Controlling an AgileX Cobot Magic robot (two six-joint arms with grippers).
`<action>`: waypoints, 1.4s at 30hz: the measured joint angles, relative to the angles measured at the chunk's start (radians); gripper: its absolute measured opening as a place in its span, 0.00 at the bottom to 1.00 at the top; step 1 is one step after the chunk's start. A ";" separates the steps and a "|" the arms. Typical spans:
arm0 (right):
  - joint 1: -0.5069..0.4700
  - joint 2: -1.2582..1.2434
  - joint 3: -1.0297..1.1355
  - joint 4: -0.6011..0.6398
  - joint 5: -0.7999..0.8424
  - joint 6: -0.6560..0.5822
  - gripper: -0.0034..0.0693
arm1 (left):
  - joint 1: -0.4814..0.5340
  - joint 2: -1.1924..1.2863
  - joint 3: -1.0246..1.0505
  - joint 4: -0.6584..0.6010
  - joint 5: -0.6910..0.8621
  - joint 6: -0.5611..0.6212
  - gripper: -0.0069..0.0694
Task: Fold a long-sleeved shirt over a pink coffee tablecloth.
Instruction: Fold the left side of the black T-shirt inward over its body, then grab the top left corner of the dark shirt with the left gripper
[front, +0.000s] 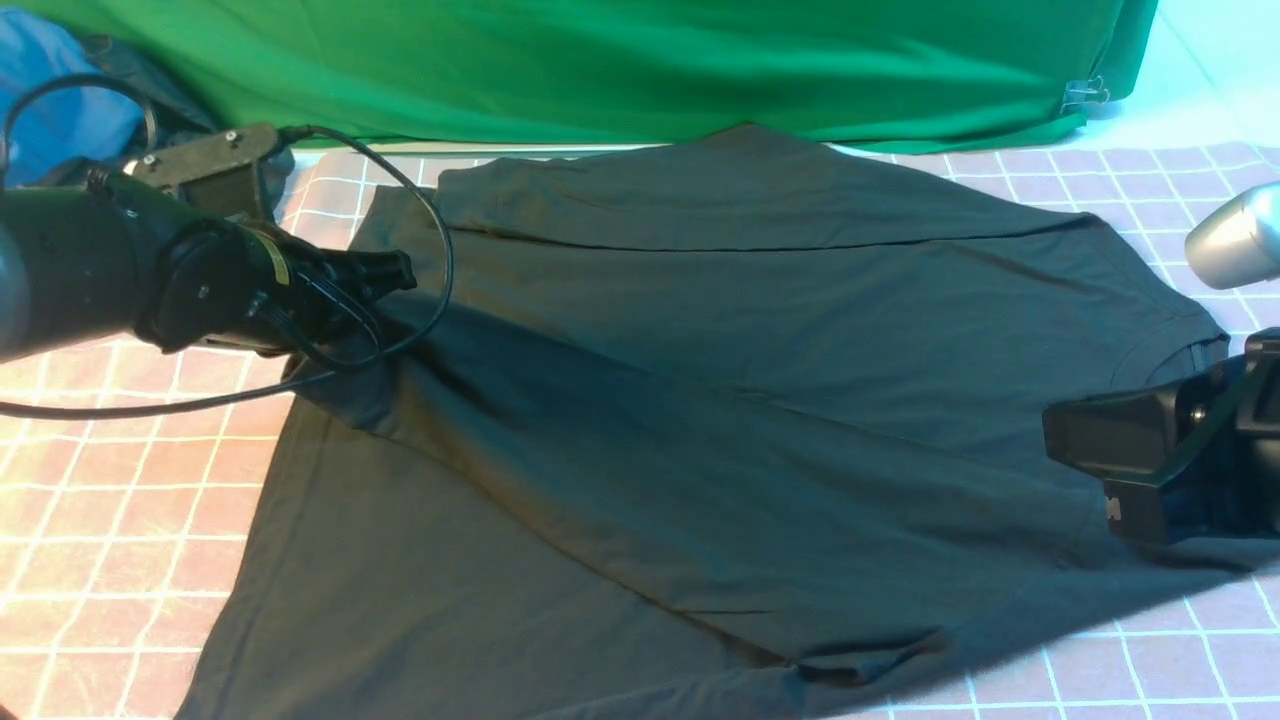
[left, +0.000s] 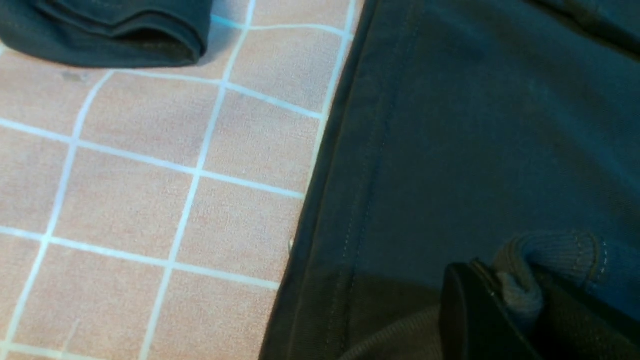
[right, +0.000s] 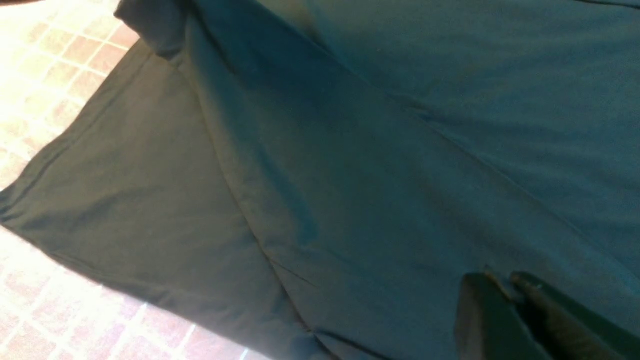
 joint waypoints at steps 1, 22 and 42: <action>0.000 0.000 0.000 0.000 0.000 0.000 0.17 | 0.000 0.000 0.000 0.001 -0.005 0.001 0.26; -0.150 0.474 -0.125 -0.054 0.203 -0.033 0.10 | -0.081 -0.132 0.128 -0.752 0.400 0.496 0.12; -0.109 0.729 -0.060 -0.066 0.129 -0.041 0.10 | -0.149 -0.142 0.310 -0.749 0.229 0.476 0.11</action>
